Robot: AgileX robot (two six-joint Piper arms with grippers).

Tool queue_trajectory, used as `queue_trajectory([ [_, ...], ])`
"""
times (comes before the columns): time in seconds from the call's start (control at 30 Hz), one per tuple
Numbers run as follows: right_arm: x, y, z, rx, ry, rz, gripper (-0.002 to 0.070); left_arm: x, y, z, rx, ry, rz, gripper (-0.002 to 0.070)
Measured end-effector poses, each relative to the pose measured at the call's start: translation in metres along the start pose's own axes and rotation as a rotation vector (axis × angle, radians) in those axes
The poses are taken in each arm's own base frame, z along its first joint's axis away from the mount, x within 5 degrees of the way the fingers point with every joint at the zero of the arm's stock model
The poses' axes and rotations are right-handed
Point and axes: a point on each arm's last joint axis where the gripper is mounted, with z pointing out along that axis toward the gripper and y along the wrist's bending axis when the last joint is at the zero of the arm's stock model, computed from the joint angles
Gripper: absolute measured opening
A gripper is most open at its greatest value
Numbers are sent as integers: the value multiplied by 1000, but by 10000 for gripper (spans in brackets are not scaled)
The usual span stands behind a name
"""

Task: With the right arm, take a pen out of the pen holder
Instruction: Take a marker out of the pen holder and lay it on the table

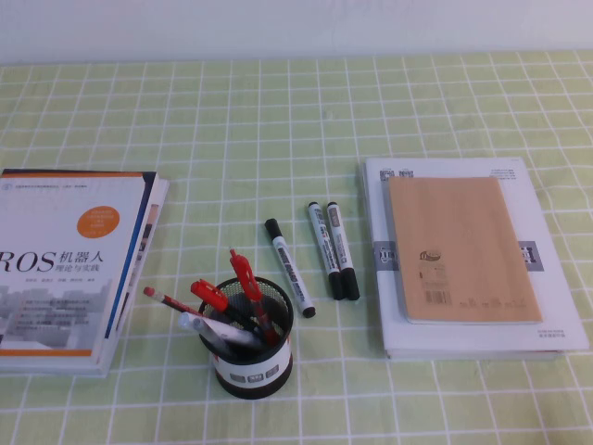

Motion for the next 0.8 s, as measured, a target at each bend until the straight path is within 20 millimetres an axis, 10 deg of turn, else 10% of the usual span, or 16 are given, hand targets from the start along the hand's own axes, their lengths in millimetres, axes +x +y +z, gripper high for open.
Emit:
queue_trajectory([
  [0.8,-6,3,0,-35,-59,115,-12,0,0,0,0,0,0,-6],
])
